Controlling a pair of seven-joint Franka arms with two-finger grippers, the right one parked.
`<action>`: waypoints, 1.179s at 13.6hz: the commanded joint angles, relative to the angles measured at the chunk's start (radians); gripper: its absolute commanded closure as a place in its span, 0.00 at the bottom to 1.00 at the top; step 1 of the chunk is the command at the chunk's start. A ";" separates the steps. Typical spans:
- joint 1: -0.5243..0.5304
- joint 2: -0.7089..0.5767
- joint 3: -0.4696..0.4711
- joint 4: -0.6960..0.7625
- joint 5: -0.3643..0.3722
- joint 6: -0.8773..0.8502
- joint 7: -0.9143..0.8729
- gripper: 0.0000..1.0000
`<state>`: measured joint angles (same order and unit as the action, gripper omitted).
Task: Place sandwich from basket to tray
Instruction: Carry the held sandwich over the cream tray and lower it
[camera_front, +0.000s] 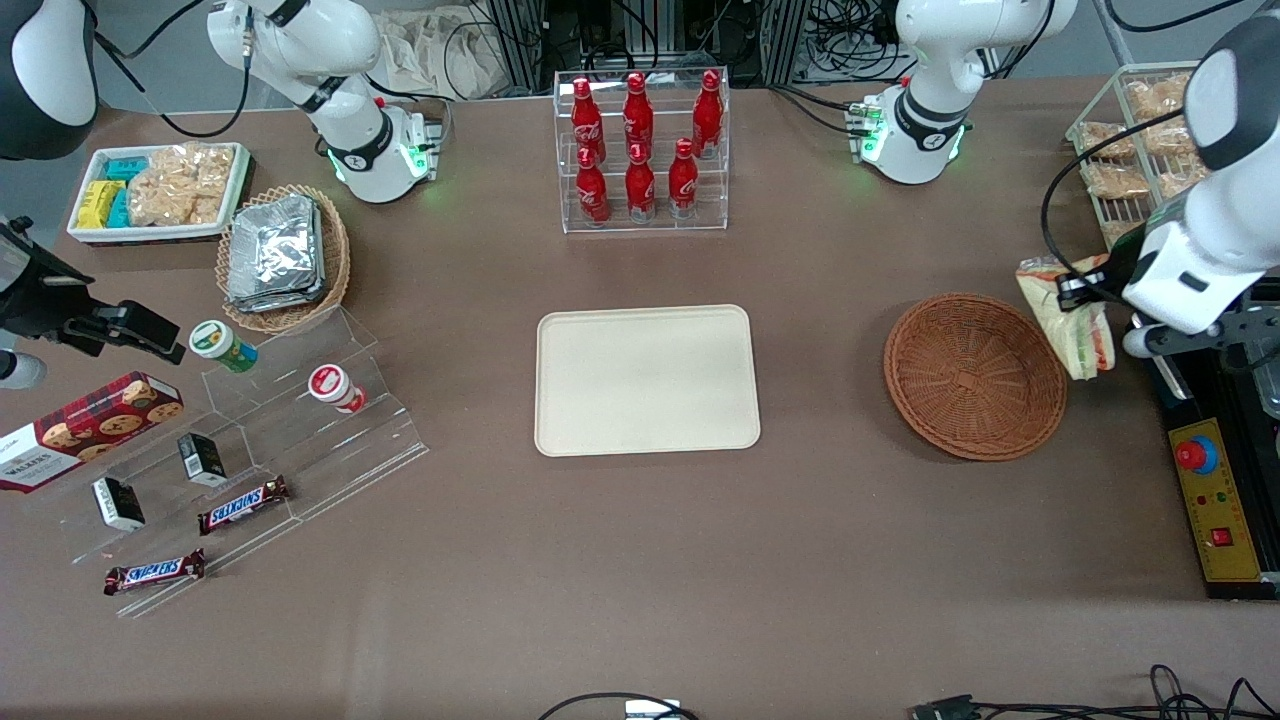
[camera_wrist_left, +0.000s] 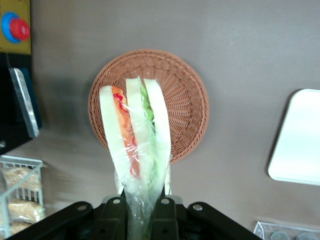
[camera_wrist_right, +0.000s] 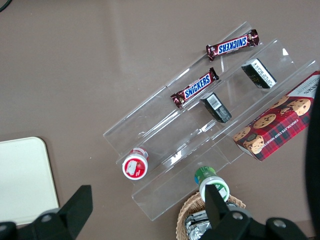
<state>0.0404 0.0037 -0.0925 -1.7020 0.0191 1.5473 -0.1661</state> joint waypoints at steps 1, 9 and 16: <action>-0.030 0.077 -0.056 0.108 0.008 -0.049 0.025 0.99; -0.024 0.332 -0.651 0.304 0.145 -0.066 -0.520 0.98; -0.022 0.391 -0.691 0.087 0.191 0.239 -0.561 0.97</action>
<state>0.0077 0.3949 -0.7630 -1.5083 0.1839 1.6658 -0.7081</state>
